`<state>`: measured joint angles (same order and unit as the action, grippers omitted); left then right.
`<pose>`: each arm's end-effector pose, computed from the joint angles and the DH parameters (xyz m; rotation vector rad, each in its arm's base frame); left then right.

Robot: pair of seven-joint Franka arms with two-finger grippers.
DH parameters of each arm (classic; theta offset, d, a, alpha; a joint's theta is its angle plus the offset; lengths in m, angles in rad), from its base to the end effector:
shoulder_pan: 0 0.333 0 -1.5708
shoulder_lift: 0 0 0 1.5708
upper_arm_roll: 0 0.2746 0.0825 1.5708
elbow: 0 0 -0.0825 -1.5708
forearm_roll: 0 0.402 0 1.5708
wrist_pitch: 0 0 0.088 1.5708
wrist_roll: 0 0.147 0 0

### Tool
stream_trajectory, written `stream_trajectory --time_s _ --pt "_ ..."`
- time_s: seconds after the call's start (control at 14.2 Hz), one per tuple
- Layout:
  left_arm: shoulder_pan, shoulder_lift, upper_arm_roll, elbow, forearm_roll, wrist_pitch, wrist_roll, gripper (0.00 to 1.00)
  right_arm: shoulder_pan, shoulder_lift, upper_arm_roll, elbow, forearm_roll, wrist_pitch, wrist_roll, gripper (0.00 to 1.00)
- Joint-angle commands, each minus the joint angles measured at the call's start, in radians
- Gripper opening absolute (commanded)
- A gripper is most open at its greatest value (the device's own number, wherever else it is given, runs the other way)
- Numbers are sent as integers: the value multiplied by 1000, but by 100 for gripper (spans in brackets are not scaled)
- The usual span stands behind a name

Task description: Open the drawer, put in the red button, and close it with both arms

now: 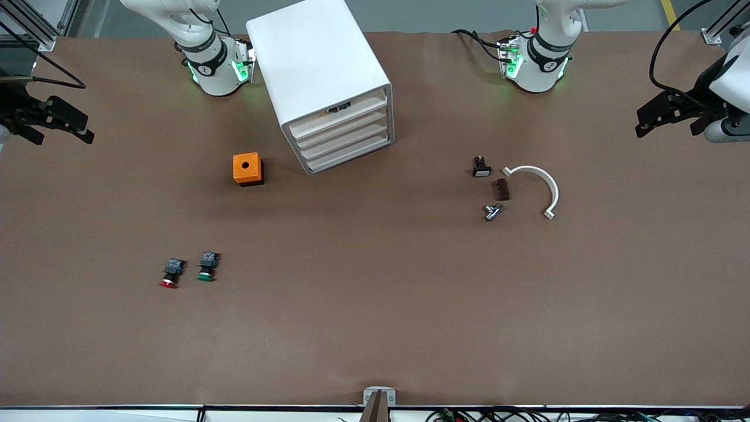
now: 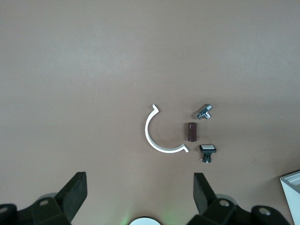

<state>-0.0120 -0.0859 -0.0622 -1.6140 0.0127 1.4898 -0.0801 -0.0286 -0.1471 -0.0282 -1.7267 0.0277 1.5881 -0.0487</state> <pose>0.5377 -0.0391 0.5629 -3.1201 -0.0109 0.0577 0.5327 -0.0270 0.5495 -3.1102 0.0127 -0.0157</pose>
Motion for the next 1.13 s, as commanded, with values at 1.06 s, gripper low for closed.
stream_trajectory --time_s 1.06 --pt "-60 405 -132 65 -36 41 -597 100 -30 50 5 51 -3 -25 0 100"
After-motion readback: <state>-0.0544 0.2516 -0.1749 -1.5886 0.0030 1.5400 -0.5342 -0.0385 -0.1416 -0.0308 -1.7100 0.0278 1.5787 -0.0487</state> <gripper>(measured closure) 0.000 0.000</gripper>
